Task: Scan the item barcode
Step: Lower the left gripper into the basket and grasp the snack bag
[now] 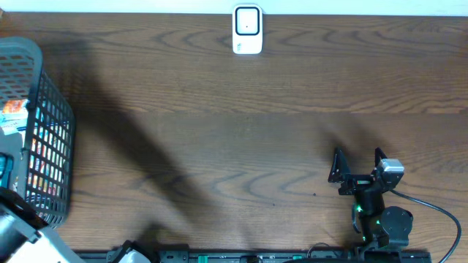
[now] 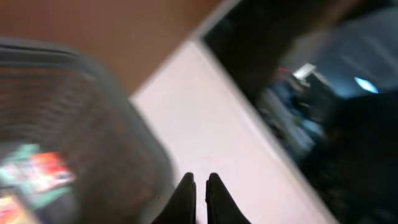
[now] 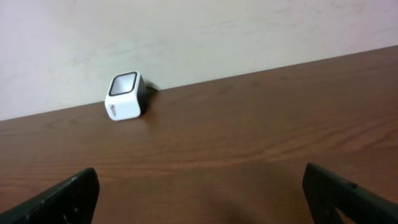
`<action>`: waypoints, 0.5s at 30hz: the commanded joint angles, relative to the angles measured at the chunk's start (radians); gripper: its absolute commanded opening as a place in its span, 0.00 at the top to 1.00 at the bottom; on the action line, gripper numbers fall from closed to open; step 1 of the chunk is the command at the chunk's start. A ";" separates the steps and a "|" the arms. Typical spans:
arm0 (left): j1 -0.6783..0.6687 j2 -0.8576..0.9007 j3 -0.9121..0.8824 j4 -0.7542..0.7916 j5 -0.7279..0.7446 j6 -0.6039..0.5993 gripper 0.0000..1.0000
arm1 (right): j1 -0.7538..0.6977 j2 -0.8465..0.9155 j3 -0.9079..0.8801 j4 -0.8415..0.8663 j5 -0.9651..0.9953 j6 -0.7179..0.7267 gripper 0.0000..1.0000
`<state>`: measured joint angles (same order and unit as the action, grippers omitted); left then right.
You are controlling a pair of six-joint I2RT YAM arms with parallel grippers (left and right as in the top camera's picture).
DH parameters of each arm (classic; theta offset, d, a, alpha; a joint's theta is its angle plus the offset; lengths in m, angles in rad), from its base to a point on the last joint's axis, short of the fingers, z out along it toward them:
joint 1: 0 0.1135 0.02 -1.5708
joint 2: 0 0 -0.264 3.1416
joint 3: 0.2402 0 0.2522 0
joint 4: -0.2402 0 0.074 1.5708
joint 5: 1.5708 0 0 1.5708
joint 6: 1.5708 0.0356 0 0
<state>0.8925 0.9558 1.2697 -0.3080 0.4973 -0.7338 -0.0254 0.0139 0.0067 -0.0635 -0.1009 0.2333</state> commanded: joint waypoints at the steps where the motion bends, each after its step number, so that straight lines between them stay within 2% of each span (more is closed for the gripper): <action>1: -0.015 0.009 0.013 -0.056 0.020 -0.050 0.93 | 0.006 -0.003 -0.001 -0.004 -0.006 -0.003 0.01; 3: -0.014 0.029 0.013 -0.170 -0.115 -0.066 0.92 | 0.006 -0.003 -0.001 -0.004 -0.006 -0.003 0.01; 4: -0.014 0.040 0.013 -0.222 -0.185 -0.077 0.86 | 0.006 -0.003 -0.001 -0.004 -0.006 -0.003 0.01; 6: -0.014 0.077 0.013 -0.317 -0.317 -0.085 0.38 | 0.006 -0.003 -0.001 -0.004 -0.006 -0.003 0.01; 7: -0.014 0.099 0.013 -0.348 -0.363 -0.086 0.28 | 0.006 -0.003 -0.001 -0.004 -0.006 -0.003 0.01; 8: -0.014 0.133 0.013 -0.378 -0.410 -0.088 0.12 | 0.006 -0.003 -0.001 -0.004 -0.006 -0.003 0.01; 9: -0.014 0.155 0.013 -0.389 -0.425 -0.088 0.02 | 0.006 -0.003 -0.001 -0.004 -0.006 -0.003 0.01; 15: -0.002 0.361 0.013 -0.396 -0.450 -0.086 0.02 | 0.006 -0.003 -0.001 -0.004 -0.006 -0.003 0.01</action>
<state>0.8810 1.2312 1.2758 -0.7002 0.1226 -0.8139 -0.0254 0.0139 0.0067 -0.0635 -0.1013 0.2333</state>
